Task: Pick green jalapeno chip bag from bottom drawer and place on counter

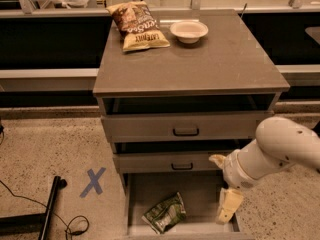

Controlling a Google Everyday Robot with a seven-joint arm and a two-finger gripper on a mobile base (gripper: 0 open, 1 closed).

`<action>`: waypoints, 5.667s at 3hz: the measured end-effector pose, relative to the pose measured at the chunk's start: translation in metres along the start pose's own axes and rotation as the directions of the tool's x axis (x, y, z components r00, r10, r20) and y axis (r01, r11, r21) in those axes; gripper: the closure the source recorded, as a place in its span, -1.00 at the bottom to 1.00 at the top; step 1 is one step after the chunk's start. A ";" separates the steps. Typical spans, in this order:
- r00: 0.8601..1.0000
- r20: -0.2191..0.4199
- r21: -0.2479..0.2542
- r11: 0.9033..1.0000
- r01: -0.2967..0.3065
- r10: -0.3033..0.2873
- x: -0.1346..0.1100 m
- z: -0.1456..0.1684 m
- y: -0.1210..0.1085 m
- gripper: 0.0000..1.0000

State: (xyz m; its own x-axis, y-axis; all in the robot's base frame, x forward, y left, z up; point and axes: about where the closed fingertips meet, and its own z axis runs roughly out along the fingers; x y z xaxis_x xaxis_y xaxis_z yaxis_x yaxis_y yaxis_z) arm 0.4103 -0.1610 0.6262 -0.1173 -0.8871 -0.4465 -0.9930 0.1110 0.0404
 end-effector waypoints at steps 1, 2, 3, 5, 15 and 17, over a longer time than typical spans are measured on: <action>0.998 0.017 -0.023 0.998 0.062 -0.062 0.008 0.014 0.003 -1.00; 0.998 0.027 -0.019 0.998 0.054 -0.054 0.009 0.017 0.001 -1.00; 0.996 0.068 -0.035 0.998 0.058 -0.056 0.017 0.049 0.008 -1.00; 0.976 0.199 -0.017 0.996 0.088 -0.083 0.031 0.168 0.004 -1.00; 0.927 0.374 -0.106 0.991 0.083 -0.038 0.082 0.499 -0.122 -0.16; 0.899 0.435 -0.136 0.984 0.114 -0.044 0.091 0.510 -0.125 0.77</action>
Offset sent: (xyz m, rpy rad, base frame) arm 0.0002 -0.0022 -0.0287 0.0483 -0.0045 0.0396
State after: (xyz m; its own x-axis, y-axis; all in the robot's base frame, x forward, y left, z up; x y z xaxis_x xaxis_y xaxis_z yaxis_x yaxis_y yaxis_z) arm 0.5312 -0.0267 0.1246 -0.0561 -0.6076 -0.7922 -0.9924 -0.0527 0.1108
